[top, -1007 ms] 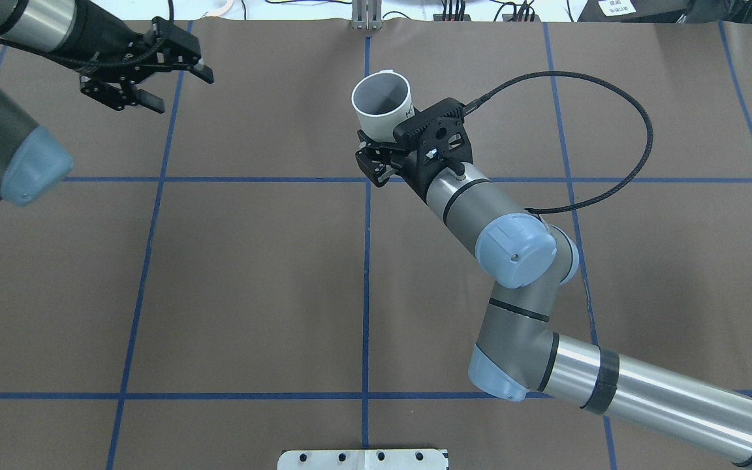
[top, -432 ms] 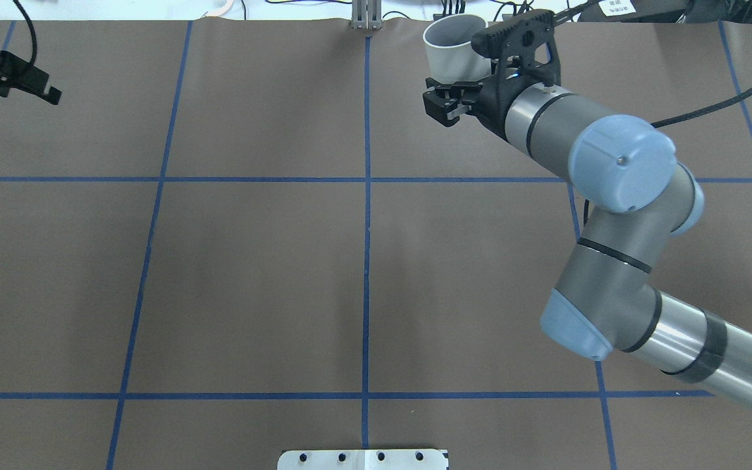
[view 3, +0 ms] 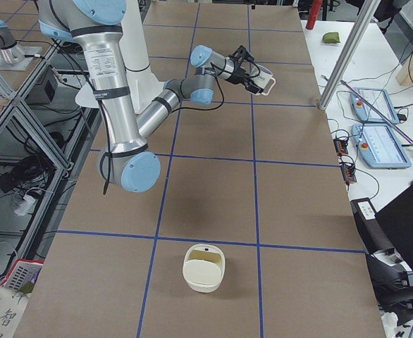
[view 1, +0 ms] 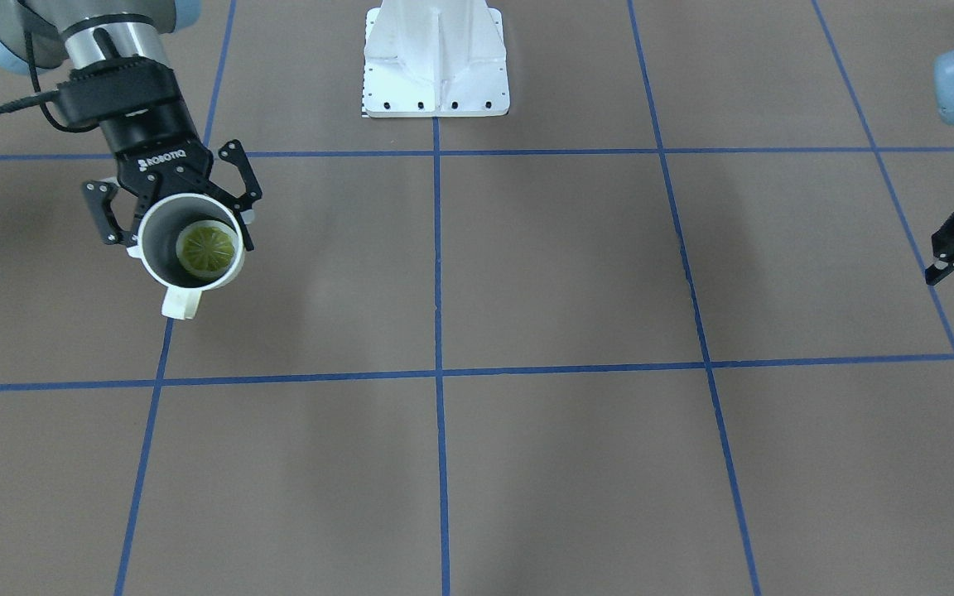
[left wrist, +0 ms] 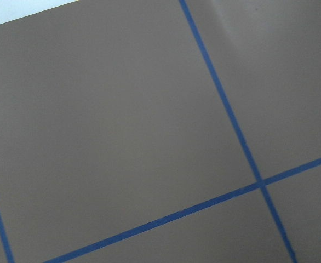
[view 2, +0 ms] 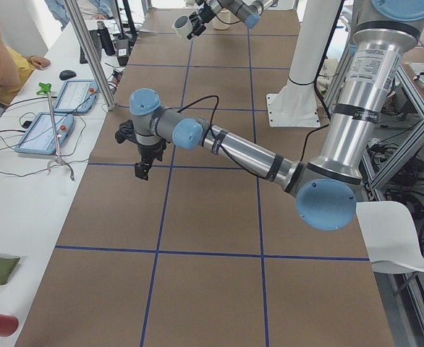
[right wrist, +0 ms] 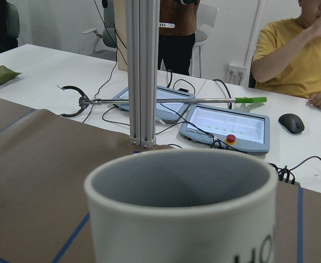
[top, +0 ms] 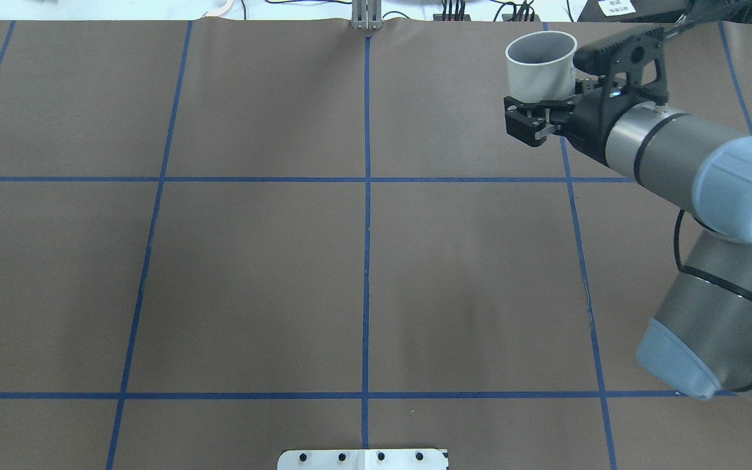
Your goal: Left arm hands cup to right arm to dump lemon
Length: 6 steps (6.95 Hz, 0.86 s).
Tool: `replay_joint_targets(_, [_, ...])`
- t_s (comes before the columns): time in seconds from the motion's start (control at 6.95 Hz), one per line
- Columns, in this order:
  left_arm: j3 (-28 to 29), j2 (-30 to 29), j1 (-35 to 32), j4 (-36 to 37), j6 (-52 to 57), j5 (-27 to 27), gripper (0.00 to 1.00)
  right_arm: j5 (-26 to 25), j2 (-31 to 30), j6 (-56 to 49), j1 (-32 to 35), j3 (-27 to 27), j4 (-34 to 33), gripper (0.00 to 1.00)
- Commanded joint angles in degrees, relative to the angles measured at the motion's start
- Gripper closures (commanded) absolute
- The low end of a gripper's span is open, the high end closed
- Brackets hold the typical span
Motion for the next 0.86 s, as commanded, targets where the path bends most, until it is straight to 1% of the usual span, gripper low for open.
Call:
replay_joint_targets(0.0, [-0.04,2.31,-0.95,0.64,1.51,0.24,0.00,0.02,-14.53,4.54,0.10,3.02,14.40,1.00])
replay_joint_targets(0.14, [-0.47,3.45,-0.95,0.46,1.51,0.24,0.00,0.02,-23.22,4.63,0.19,2.84,24.34,1.00])
replay_joint_targets(0.29, [-0.65,3.55,-0.95,0.46,1.42,0.24,0.00,-0.24,-29.40,4.63,0.28,2.32,30.44,1.00])
replay_joint_targets(0.43, [-0.65,3.55,-0.95,0.46,1.42,0.24,0.00,-0.42,-33.81,5.15,0.97,-1.08,38.86,1.00])
replay_joint_targets(0.58, [-0.74,3.55,-0.95,0.37,1.42,0.15,0.00,-0.42,-37.86,5.50,1.76,-6.94,50.43,1.00])
replay_joint_targets(0.72, [-0.83,3.55,-0.95,0.37,1.33,0.15,0.00,-0.42,-39.29,7.77,2.64,-13.96,61.33,1.00])
